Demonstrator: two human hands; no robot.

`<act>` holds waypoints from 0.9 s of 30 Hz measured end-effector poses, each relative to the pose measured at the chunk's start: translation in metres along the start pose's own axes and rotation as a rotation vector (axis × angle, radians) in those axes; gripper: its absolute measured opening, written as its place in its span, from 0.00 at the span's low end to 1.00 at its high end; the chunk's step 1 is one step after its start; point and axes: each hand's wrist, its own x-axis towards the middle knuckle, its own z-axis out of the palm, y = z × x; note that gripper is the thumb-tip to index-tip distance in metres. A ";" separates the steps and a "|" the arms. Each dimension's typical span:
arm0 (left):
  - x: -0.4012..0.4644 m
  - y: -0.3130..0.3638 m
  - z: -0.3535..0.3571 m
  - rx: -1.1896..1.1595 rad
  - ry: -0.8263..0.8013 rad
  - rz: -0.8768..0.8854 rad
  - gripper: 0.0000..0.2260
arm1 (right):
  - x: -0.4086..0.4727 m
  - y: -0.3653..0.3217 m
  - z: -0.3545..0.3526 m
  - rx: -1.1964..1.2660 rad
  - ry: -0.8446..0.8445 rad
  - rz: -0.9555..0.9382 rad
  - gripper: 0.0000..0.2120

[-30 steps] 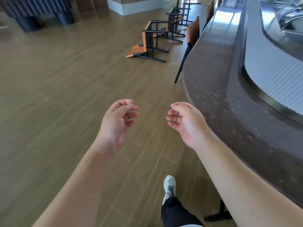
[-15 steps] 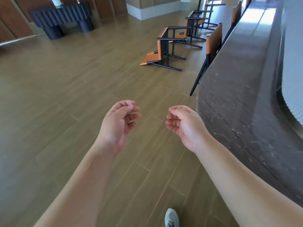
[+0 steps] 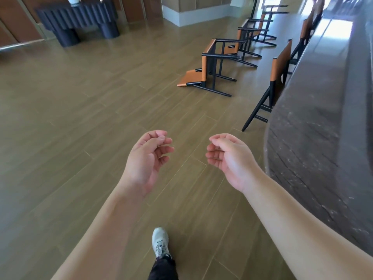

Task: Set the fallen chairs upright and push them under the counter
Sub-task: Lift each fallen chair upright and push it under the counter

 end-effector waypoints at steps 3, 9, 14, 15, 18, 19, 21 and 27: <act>0.057 0.017 -0.019 -0.018 -0.032 -0.023 0.07 | 0.041 -0.011 0.030 -0.011 0.058 -0.015 0.03; 0.162 0.073 -0.059 -0.036 -0.112 -0.025 0.06 | 0.117 -0.041 0.110 -0.032 0.111 -0.060 0.04; 0.221 0.106 -0.089 -0.033 -0.108 0.013 0.09 | 0.169 -0.052 0.168 -0.064 0.094 -0.088 0.03; 0.231 0.110 -0.093 -0.031 -0.113 0.019 0.10 | 0.179 -0.054 0.176 -0.068 0.090 -0.086 0.03; 0.261 0.118 -0.101 -0.005 -0.121 0.026 0.11 | 0.211 -0.061 0.193 -0.052 0.090 -0.077 0.03; 0.273 0.120 -0.103 -0.007 -0.118 0.025 0.11 | 0.222 -0.064 0.197 -0.041 0.086 -0.078 0.04; 0.299 0.124 -0.103 -0.020 -0.114 0.020 0.11 | 0.248 -0.068 0.203 -0.025 0.072 -0.082 0.03; 0.391 0.130 -0.087 0.037 -0.110 0.013 0.09 | 0.349 -0.083 0.209 0.058 0.051 -0.045 0.04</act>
